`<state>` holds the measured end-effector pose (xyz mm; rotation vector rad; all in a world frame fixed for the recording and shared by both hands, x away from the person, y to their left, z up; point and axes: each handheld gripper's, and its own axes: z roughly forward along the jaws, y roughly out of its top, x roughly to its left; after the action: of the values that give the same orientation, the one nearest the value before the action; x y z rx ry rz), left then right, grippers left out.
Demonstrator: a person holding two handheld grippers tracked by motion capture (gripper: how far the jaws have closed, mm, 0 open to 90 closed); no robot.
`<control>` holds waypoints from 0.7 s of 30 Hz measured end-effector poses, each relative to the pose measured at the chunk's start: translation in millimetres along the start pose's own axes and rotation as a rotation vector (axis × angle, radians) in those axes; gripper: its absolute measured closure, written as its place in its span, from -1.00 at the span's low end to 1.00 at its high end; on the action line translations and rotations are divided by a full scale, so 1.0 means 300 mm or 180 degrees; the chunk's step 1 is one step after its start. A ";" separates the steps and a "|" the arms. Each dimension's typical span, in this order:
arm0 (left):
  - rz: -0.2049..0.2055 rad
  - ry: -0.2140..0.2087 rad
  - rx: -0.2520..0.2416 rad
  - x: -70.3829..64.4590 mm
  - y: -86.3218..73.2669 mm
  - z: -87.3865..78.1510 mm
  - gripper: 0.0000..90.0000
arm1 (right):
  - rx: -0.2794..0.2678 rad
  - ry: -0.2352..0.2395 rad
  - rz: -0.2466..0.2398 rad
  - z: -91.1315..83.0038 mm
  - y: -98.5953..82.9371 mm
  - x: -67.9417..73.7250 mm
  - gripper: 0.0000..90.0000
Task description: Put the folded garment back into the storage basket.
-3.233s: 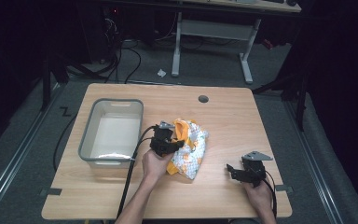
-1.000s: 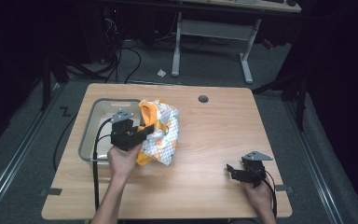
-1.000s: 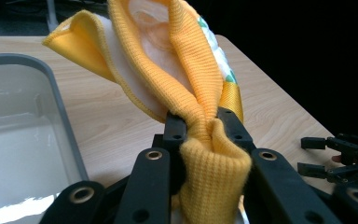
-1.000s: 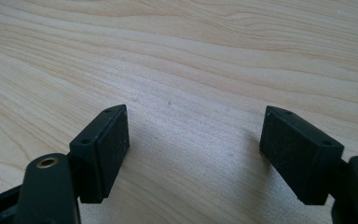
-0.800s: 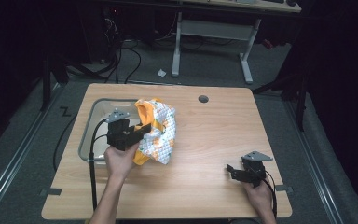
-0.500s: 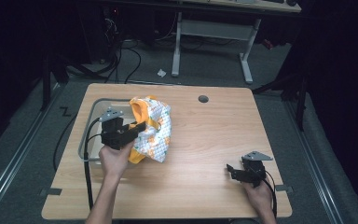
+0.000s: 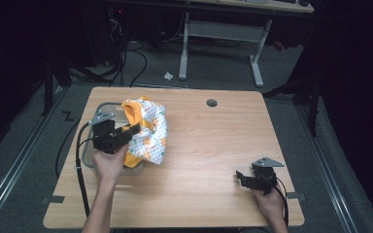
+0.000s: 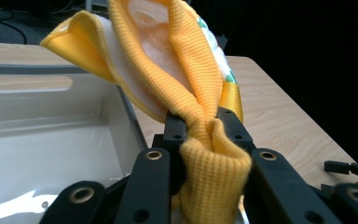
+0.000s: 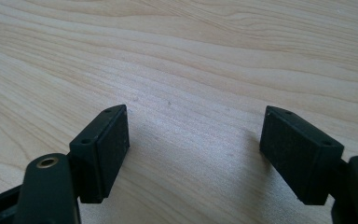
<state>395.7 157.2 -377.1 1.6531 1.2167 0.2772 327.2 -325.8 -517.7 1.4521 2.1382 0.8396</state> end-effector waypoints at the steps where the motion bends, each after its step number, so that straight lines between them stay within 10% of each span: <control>1: 0.0009 0.0014 0.0007 0.004 0.002 -0.003 0.70 | 0.0000 0.0000 -0.0001 0.000 0.000 0.000 -0.46; 21: -0.0058 0.0049 0.0018 0.106 0.001 -0.015 0.69 | 0.0000 0.0002 0.0001 0.000 0.000 0.000 -0.46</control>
<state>407.6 185.8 -386.3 1.6468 1.2444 0.2759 327.2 -325.8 -517.7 1.4523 2.1384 0.8404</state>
